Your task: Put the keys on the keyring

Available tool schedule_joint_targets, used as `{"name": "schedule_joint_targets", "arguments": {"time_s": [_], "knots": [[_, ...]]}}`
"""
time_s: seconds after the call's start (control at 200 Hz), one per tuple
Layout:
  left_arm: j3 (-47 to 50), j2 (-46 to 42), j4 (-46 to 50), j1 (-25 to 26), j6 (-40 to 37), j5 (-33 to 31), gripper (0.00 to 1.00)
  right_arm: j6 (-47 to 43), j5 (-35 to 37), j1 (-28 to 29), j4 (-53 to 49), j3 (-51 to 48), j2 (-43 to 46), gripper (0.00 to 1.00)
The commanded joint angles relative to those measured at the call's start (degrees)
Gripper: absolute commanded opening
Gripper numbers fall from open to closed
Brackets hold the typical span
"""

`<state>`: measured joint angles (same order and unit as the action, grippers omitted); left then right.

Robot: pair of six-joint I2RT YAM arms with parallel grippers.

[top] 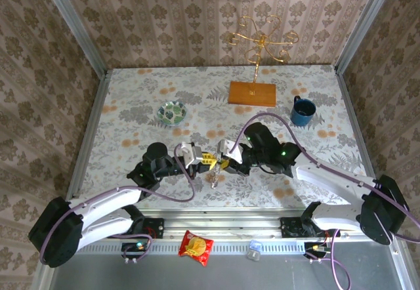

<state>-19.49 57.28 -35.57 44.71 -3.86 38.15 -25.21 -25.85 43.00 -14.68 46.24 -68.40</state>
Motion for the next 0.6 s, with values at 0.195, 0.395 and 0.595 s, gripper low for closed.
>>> {"name": "schedule_joint_targets", "arguments": {"time_s": [0.195, 0.395, 0.595], "knots": [[0.4, -0.5, -4.8, 0.4, -0.3, 3.1, 0.00, 2.0, -2.9, -1.3, 4.9, -3.3, 8.6, 0.32], [0.5, 0.3, -6.8, 0.3, 0.5, 4.2, 0.00, 4.3, -5.5, -1.3, 8.8, -2.3, 5.4, 0.28], [0.7, 0.7, -8.1, 0.4, 1.2, 4.6, 0.00, 5.6, -6.9, -1.3, 11.9, -2.2, 3.4, 0.23]]}}
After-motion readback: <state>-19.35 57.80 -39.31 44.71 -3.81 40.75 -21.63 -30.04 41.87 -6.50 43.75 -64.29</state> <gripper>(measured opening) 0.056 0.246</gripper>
